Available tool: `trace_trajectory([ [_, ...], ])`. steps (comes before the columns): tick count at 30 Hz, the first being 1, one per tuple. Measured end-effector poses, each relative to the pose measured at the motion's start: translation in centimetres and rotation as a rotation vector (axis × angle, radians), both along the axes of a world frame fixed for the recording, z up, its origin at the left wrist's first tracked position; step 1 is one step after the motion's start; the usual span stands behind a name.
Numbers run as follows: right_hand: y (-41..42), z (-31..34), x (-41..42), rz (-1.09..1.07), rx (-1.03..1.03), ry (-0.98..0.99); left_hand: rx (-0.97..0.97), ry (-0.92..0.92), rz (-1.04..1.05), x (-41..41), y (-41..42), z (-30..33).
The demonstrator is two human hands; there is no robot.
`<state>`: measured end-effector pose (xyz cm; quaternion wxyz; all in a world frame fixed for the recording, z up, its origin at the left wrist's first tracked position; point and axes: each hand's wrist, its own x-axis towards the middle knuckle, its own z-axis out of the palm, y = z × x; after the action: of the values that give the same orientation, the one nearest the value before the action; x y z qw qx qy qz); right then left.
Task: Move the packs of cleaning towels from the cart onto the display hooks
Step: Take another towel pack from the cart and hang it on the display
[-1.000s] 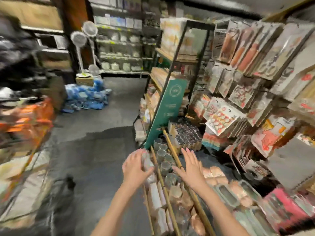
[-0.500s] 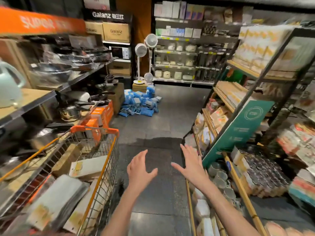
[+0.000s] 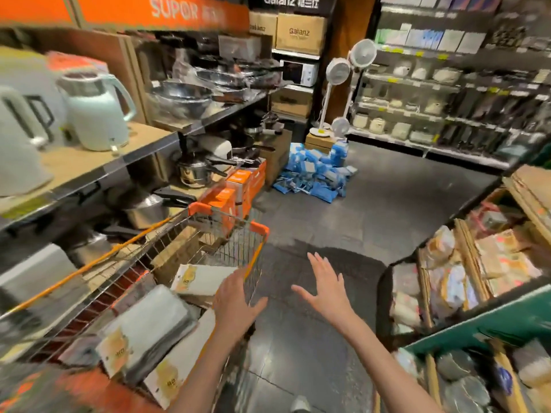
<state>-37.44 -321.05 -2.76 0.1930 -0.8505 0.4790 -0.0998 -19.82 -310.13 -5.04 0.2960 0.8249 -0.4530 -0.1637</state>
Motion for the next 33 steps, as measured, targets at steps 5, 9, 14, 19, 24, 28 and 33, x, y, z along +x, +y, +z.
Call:
trace_trajectory([
  [5, -7.5, -1.6, 5.5, 0.186, 0.027, 0.034, 0.013, 0.046, 0.196, 3.2, -5.8, -1.5],
  [9, -13.3, -2.3, 9.5, 0.316, 0.103, -0.022, 0.027, 0.098, 0.312, 4.8, -10.4, -2.1],
  [14, -18.0, -3.7, 14.9, 0.536, 0.138, -0.019, 0.064, 0.144, 0.484, 7.5, -13.6, -3.0],
  [19, -19.7, -6.6, 19.8, 0.653, 0.203, -0.005, 0.085, 0.194, 0.639, 9.9, -14.7, -5.2],
  [24, -20.3, -10.2, 24.7, 0.764, 0.275, 0.018, 0.057, 0.247, 0.742, 12.3, -14.9, -7.8],
  [28, -20.3, -12.7, 28.5, 0.785, 0.403, -0.004, 0.054, 0.337, 0.838, 14.6, -14.9, -10.5],
  [33, -20.3, -16.7, 32.8, 0.738, 0.552, 0.011, 0.052, 0.471, 0.958, 18.1, -14.9, -14.8],
])
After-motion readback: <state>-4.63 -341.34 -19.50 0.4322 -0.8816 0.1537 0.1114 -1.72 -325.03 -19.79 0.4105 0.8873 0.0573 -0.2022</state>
